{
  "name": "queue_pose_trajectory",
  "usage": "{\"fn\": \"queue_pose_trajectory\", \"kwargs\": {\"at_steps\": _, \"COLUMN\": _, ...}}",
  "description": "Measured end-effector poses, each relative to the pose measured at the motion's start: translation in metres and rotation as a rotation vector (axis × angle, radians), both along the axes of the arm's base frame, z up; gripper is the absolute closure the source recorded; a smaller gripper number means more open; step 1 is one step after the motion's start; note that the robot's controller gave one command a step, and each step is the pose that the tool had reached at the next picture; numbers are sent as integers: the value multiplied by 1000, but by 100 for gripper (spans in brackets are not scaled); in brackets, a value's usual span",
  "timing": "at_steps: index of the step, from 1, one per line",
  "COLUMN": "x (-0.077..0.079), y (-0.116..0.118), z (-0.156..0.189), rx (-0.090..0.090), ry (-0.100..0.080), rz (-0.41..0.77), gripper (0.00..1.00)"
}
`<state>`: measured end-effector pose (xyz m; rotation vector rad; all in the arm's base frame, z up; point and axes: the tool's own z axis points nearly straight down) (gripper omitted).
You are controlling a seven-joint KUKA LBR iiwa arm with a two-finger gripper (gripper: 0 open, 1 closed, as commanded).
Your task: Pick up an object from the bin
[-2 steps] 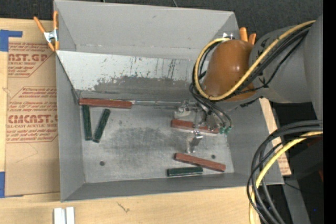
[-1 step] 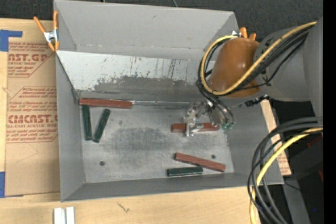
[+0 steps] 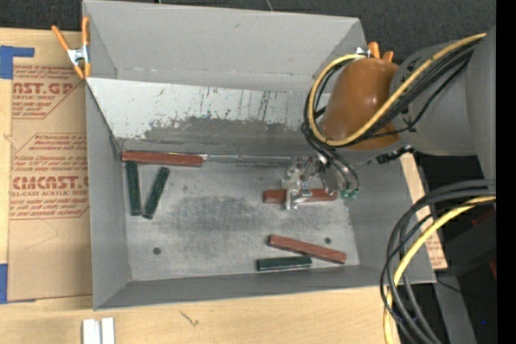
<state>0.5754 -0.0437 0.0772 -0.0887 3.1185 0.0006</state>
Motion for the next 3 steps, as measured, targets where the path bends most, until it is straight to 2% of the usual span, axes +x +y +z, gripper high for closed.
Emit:
{"fn": "queue_pose_trajectory", "kwargs": {"at_steps": 1, "x": 0, "y": 5, "z": 110, "rx": 0, "ry": 19, "rz": -35, "gripper": 100}}
{"fn": "queue_pose_trajectory", "kwargs": {"at_steps": 2, "x": 0, "y": 5, "z": 110, "rx": 0, "ry": 20, "rz": -35, "gripper": 100}}
{"fn": "queue_pose_trajectory", "kwargs": {"at_steps": 3, "x": -1, "y": 7, "z": 123, "rx": 1, "ry": 28, "rz": -27, "gripper": 100}}
